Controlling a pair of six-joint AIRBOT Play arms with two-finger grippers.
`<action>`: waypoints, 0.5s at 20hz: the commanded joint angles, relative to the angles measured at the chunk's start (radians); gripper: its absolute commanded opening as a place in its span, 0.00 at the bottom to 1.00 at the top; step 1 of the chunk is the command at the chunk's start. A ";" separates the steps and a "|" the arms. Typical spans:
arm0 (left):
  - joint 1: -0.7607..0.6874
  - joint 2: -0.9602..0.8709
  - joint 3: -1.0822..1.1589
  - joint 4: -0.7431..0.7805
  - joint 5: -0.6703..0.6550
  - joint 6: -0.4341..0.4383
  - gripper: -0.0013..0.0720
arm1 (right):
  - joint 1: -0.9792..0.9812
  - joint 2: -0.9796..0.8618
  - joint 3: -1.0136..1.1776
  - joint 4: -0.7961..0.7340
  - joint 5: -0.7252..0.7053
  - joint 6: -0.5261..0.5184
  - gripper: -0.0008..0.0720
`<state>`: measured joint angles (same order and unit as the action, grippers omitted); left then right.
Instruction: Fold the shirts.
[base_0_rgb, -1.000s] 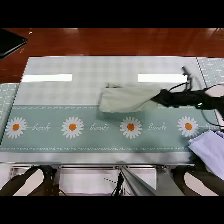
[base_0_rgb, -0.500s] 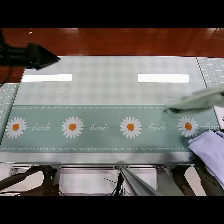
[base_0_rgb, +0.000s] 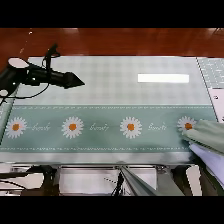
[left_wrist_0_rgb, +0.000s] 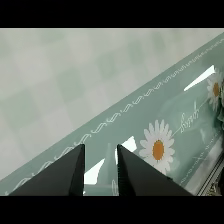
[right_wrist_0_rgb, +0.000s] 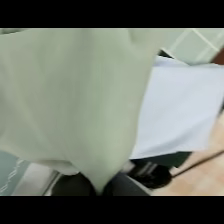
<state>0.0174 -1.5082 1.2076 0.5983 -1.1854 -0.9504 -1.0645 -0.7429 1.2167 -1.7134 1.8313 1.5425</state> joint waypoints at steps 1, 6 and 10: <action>-0.007 -0.064 -0.014 0.000 0.008 0.027 0.38 | -0.039 0.016 0.002 -0.237 0.009 0.014 0.06; -0.006 -0.071 -0.013 -0.014 0.050 0.034 0.38 | -0.039 0.023 0.002 -0.320 0.024 0.005 0.10; -0.004 -0.070 -0.012 -0.030 0.051 0.034 0.38 | -0.039 0.043 0.002 -0.320 0.024 0.006 0.64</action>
<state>0.0124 -1.5761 1.1950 0.5797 -1.1423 -0.9192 -1.1019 -0.7139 1.2175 -2.0056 1.8503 1.5486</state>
